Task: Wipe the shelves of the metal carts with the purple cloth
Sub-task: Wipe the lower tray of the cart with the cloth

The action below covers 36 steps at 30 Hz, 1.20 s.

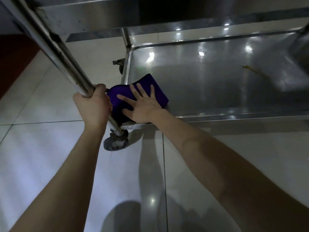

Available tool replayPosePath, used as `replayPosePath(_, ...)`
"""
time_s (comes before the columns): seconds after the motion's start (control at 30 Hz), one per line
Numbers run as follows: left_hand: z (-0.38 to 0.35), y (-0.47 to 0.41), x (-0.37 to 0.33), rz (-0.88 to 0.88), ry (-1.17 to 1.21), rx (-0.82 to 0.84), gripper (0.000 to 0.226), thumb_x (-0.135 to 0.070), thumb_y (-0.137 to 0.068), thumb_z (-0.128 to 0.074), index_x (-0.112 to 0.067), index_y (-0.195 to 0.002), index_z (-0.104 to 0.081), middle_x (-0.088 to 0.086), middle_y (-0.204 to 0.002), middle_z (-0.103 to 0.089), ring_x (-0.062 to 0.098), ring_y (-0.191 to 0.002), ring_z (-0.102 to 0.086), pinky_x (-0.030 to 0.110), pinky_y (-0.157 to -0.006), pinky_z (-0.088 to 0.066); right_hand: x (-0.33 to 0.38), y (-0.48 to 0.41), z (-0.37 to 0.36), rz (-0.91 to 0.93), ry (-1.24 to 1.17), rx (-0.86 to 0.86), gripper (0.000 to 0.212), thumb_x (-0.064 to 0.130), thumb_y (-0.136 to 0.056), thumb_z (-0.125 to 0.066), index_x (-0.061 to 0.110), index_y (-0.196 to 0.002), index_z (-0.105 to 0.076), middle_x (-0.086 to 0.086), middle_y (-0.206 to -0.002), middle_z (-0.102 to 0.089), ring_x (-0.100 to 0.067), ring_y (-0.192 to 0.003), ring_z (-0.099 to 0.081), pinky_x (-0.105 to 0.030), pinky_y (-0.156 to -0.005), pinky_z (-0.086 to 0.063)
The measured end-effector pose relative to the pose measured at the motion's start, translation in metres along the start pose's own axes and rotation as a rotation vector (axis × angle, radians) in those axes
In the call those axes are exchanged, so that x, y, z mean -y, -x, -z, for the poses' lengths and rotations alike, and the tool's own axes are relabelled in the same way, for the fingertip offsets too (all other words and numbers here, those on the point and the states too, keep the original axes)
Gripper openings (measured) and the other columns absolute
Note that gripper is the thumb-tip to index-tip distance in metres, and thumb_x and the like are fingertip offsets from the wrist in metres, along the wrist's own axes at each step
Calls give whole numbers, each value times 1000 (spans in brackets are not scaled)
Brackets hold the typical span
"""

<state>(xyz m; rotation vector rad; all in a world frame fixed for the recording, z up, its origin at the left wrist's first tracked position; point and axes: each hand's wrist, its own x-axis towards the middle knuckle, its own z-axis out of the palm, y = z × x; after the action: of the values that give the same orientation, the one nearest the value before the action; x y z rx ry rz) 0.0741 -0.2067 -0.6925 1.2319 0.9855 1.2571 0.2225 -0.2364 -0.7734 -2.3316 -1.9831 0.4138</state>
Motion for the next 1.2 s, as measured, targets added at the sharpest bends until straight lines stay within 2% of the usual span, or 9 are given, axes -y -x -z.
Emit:
replayPosePath(0.13, 1, -2, -1, 2, -9, 0, 37, -14, -75, -57, -29, -48, -37, -7, -47, -28, 19, -40, -25, 26, -47, -28, -45, 53, -2, 1, -27, -4, 66, 75, -104, -22, 60, -166, -8, 0, -181, 12, -26, -166, 17, -67, -124, 21)
replayPosePath(0.27, 1, 1, -3, 14, -1, -30, 26, -23, -70, -62, -31, -46, -55, -3, -49, -35, 21, -43, -32, 30, -49, -32, -132, 104, 6, -165, -17, -37, 74, 83, -95, -16, 62, -165, -5, 3, -181, 13, -22, -166, 16, -64, -127, 19)
replayPosePath(0.4, -1, 2, -3, 6, -2, -23, 15, -16, -74, -61, -21, -65, -49, 0, -50, -34, 22, -44, -31, 29, -49, -31, -207, 114, 23, -384, -26, -33, 84, 96, -85, -15, 66, -163, 0, 3, -181, 16, -23, -165, 19, -67, -126, 18)
replayPosePath(0.5, -4, 3, -1, 7, 1, -44, 22, -11, -79, -59, -18, -68, -41, 0, -52, -28, 23, -46, -26, 31, -50, -28, -226, 86, 31, -493, -47, -37, 93, 103, -80, -12, 64, -163, 1, -2, -180, 20, -30, -164, 22, -72, -123, 18)
replayPosePath(0.6, -3, 3, 2, -12, 7, -53, 33, -8, -81, -57, -17, -67, -29, -1, -53, -24, 24, -48, -22, 31, -50, -26, -219, 43, 38, -574, -34, -61, 101, 106, -78, -10, 58, -166, 4, -12, -178, 22, -41, -162, 23, -79, -119, 17)
replayPosePath(0.73, -1, 2, 8, -28, 2, -65, 36, -8, -80, -57, -9, -75, -21, 12, -62, -18, 29, -54, -18, 34, -51, -23, -183, -25, 50, -533, -43, -71, 100, 102, -85, -16, 51, -169, 3, -20, -177, 21, -49, -160, 23, -83, -116, 16)
replayPosePath(0.9, 1, 2, 8, -25, -10, -34, 35, -10, -80, -56, -20, -64, -26, -4, -52, -25, 20, -45, -23, 27, -48, -28, -108, -90, 46, -381, -11, -61, 94, 94, -91, -20, 49, -170, -1, -23, -177, 16, -51, -160, 21, -84, -114, 17)
replayPosePath(1.03, -1, 2, 6, -2, -6, -24, 36, -11, -78, -55, -27, -57, -30, -5, -52, -23, 20, -44, -21, 27, -48, -26, -65, -88, 34, -351, -3, -56, 87, 86, -97, -20, 45, -171, -1, -23, -177, 17, -51, -160, 22, -84, -114, 16)
replayPosePath(1.2, -1, -1, 4, 52, 18, 10, 30, -21, -67, -59, -33, -50, -37, -9, -48, -22, 18, -43, -21, 26, -48, -23, -9, -27, 1, -291, 22, -42, 83, 80, -99, -16, 45, -171, 4, -22, -176, 22, -50, -160, 24, -84, -113, 19)
